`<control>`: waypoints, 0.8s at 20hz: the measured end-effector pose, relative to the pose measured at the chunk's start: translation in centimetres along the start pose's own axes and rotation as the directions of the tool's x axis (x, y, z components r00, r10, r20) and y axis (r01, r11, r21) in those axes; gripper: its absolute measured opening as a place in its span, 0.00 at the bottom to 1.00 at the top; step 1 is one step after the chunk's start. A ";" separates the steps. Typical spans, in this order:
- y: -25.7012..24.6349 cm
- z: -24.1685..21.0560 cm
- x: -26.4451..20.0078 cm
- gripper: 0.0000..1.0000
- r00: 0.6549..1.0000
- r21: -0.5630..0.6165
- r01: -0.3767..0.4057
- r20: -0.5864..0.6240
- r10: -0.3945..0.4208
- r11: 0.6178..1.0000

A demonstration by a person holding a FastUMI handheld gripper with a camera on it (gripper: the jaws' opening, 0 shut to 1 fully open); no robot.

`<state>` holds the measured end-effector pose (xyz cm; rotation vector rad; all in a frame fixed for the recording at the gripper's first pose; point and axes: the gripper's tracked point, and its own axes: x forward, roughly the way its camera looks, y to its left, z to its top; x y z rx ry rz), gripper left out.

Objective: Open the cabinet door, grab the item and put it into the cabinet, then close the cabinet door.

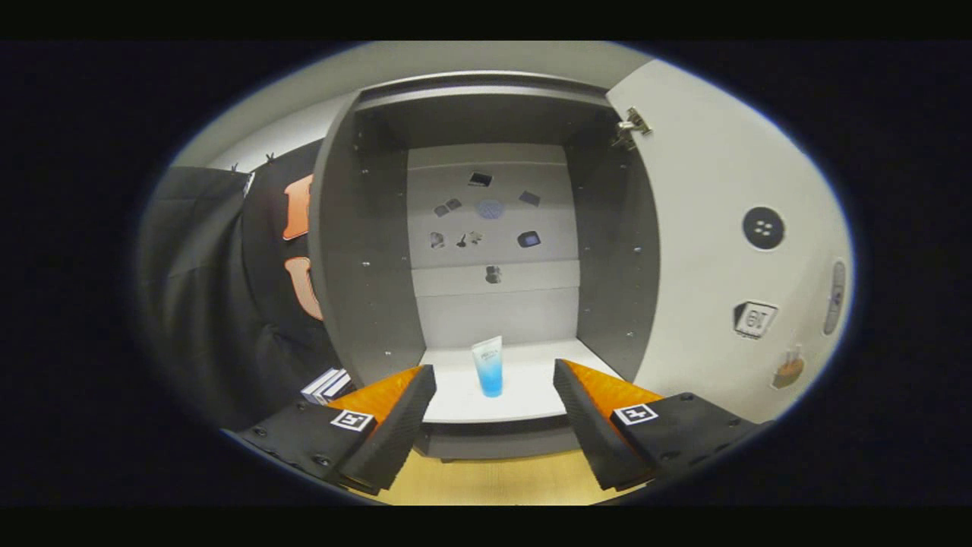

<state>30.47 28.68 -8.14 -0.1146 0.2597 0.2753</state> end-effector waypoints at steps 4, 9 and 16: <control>-2.1 -1.3 -6.9 0.99 0.998 0.010 0.056 0.031 -0.056 0.998; -5.9 -3.1 -14.4 0.99 0.994 0.026 0.103 0.046 -0.104 0.994; -14.5 -4.1 -21.2 0.99 0.992 0.062 0.116 0.045 -0.119 0.991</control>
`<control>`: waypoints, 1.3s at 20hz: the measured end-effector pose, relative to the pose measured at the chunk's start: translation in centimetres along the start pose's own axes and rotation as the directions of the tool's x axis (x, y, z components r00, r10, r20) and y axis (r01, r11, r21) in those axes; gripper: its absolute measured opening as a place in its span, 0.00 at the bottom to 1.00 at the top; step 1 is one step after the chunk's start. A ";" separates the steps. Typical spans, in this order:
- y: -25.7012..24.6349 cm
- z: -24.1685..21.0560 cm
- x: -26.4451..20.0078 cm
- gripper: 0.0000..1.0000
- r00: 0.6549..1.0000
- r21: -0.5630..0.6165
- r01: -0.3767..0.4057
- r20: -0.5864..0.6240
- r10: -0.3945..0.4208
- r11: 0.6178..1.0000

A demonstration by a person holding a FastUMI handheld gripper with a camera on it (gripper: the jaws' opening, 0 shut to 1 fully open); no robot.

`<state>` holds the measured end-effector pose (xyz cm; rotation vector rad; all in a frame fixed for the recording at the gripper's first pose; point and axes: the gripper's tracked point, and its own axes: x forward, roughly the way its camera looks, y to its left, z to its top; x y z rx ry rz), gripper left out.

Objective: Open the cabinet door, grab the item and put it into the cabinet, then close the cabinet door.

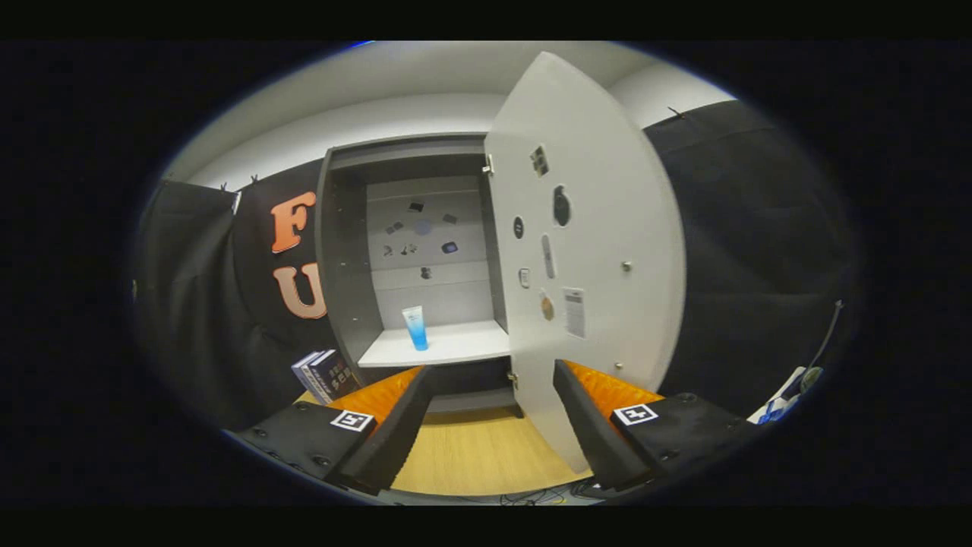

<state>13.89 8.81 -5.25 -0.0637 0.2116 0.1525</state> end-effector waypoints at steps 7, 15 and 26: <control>-4.2 0.2 -3.1 0.93 0.993 0.008 -0.114 0.002 0.114 0.993; -13.7 -0.2 -2.7 0.95 1.000 0.019 0.005 0.016 -0.005 1.000; -18.9 -3.2 2.1 0.97 0.996 0.009 0.093 -0.006 -0.093 0.996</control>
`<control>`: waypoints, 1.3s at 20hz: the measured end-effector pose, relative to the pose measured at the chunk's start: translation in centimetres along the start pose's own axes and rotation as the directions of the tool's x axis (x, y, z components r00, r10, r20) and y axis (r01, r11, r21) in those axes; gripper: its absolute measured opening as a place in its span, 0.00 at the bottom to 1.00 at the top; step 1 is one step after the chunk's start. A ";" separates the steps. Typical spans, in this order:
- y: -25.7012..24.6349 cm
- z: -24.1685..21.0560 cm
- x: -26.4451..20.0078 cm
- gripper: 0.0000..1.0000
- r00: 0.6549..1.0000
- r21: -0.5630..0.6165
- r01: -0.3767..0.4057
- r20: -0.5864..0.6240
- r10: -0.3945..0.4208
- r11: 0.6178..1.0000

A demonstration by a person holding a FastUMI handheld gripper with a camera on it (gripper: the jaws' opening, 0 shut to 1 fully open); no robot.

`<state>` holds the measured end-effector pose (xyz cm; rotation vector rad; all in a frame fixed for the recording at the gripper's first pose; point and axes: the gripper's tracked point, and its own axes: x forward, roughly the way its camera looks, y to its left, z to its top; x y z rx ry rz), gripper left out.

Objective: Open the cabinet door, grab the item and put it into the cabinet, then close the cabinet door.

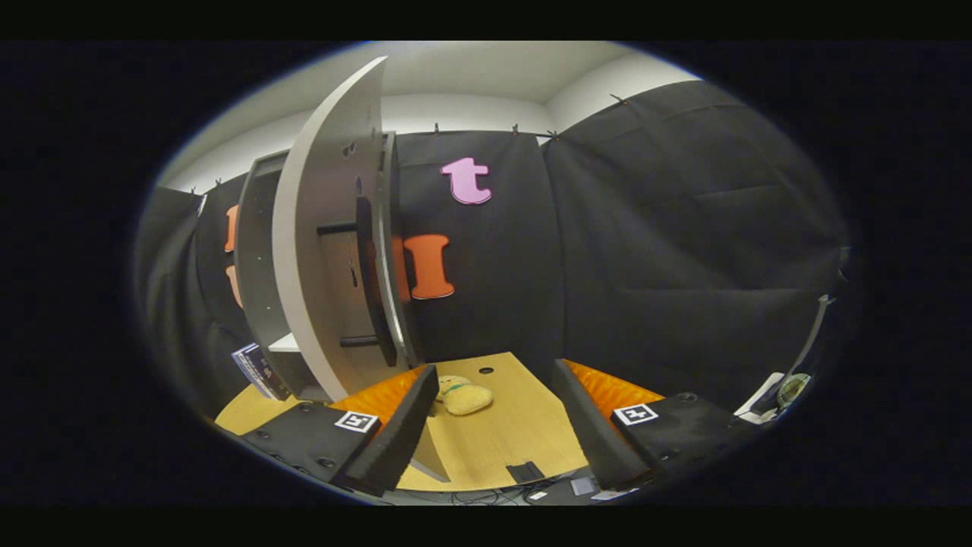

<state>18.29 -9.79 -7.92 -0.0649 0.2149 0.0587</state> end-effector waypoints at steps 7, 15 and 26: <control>1.8 -1.4 1.0 0.94 0.999 -0.028 -0.003 -0.032 0.002 1.000; 8.1 -2.6 -0.5 0.95 0.999 0.002 -0.014 -0.045 0.014 1.000; 21.9 -5.3 -0.3 0.95 0.998 0.033 -0.029 -0.052 0.031 0.999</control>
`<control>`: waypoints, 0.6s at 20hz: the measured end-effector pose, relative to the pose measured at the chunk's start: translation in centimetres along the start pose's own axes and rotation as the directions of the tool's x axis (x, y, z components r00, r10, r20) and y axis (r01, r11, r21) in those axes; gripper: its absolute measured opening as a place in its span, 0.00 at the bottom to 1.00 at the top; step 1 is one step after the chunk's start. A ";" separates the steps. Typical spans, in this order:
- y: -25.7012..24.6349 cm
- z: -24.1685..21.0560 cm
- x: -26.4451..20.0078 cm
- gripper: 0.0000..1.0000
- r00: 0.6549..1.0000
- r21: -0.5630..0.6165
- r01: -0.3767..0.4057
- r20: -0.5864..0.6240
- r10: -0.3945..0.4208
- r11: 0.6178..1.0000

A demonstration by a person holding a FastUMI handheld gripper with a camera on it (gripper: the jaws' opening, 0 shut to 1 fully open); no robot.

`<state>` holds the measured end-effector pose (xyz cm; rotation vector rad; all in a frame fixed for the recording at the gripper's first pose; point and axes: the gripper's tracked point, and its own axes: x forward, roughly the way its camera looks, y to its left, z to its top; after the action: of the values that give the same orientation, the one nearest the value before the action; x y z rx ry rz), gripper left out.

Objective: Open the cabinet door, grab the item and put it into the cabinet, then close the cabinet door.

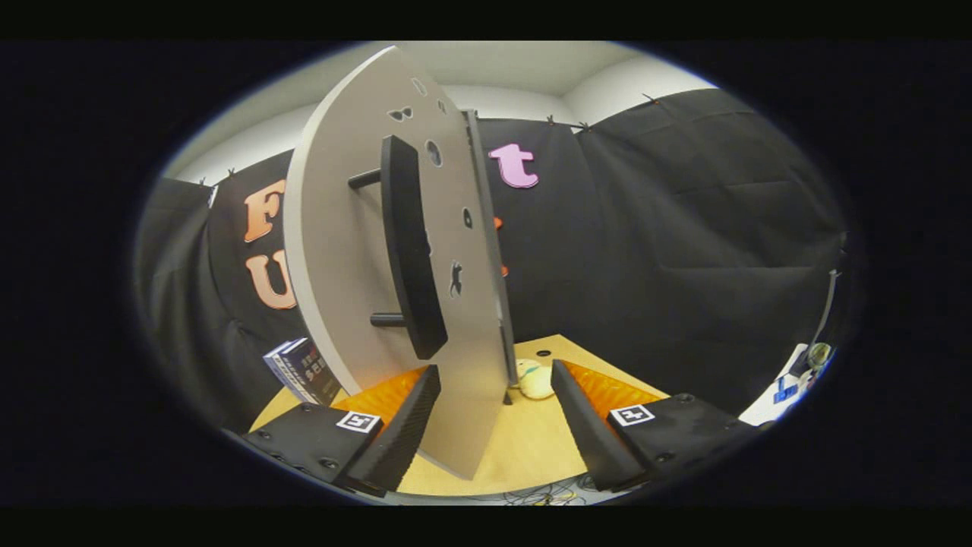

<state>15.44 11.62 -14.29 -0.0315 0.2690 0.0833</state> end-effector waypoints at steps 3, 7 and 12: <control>3.6 -1.0 1.8 0.95 0.999 0.012 -0.028 -0.015 0.028 1.000; 8.6 -2.4 5.1 0.95 0.997 0.006 -0.074 -0.030 0.074 0.997; 13.8 -2.5 12.2 0.95 0.994 -0.024 -0.104 -0.045 0.103 0.994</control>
<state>25.34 26.18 -20.22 -0.0456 0.3135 0.1890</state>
